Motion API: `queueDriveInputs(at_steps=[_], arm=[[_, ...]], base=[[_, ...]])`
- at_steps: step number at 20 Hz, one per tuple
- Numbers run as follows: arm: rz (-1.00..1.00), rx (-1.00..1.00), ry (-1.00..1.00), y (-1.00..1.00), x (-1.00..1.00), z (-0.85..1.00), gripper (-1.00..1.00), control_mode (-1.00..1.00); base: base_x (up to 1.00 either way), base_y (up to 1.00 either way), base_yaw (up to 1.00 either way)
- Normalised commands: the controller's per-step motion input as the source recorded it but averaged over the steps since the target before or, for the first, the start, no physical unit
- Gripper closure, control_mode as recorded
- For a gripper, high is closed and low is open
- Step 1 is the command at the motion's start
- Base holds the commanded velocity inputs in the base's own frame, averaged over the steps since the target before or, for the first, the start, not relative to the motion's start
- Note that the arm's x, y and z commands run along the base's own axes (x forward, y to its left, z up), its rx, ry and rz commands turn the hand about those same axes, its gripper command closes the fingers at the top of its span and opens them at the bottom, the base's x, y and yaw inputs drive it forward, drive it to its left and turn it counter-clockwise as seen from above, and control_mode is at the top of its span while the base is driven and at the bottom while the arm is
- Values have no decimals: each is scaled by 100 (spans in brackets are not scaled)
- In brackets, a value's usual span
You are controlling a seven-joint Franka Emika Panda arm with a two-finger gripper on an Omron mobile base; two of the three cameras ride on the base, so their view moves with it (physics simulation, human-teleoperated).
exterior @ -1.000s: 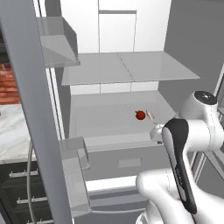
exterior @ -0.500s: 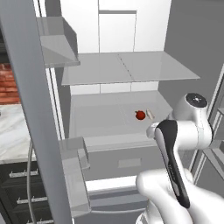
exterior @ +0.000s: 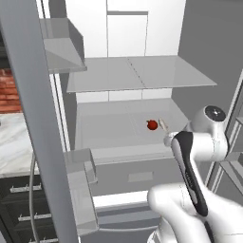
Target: Place one bell pepper and one fish in each tupperware on the nearby counter, to pack two identical lunches.
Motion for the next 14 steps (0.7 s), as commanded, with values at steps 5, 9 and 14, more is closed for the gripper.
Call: queueDriveInputs(at_steps=[5,9,14], arm=[[0,0,0,-27,53,-21,-100,-100],[0,0,0,-31,59,-19,-100,-100],[0,0,0,-24,65,-16,-100,-100]], base=[[0,0,0],[0,0,0],[0,0,0]])
